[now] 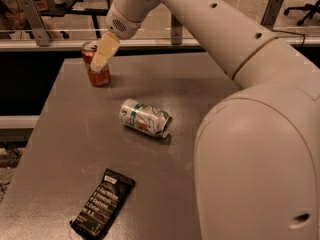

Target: Move coke can near 7up can

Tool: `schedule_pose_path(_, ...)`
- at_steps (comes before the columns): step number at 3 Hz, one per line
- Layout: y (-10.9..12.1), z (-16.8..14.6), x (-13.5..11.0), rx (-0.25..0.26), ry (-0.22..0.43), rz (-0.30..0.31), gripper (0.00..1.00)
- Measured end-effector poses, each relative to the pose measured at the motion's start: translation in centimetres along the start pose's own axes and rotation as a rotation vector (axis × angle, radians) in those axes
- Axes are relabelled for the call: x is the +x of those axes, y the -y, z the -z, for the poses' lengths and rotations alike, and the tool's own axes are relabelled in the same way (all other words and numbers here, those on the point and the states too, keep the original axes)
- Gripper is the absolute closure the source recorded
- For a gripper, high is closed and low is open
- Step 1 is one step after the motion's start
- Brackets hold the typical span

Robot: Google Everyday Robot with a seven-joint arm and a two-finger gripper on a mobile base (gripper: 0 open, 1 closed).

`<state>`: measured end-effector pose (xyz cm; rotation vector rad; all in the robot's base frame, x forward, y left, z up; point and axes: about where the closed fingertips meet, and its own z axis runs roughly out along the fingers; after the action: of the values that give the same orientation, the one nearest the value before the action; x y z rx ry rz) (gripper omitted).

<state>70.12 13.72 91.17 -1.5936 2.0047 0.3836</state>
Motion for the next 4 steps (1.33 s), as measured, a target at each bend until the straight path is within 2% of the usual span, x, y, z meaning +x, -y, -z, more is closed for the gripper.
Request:
schedule_pose_path(1,0.0,-0.8,-0.6,-0.019,0.017,-0.013,0.00)
schedule_pose_path(3,-1.0,-1.7,-1.8,-0.038,0.020,0.017,0.00)
schedule_pose_path(4,-1.6,-2.1,-2.5,-0.050,0.019,0.041,0.26)
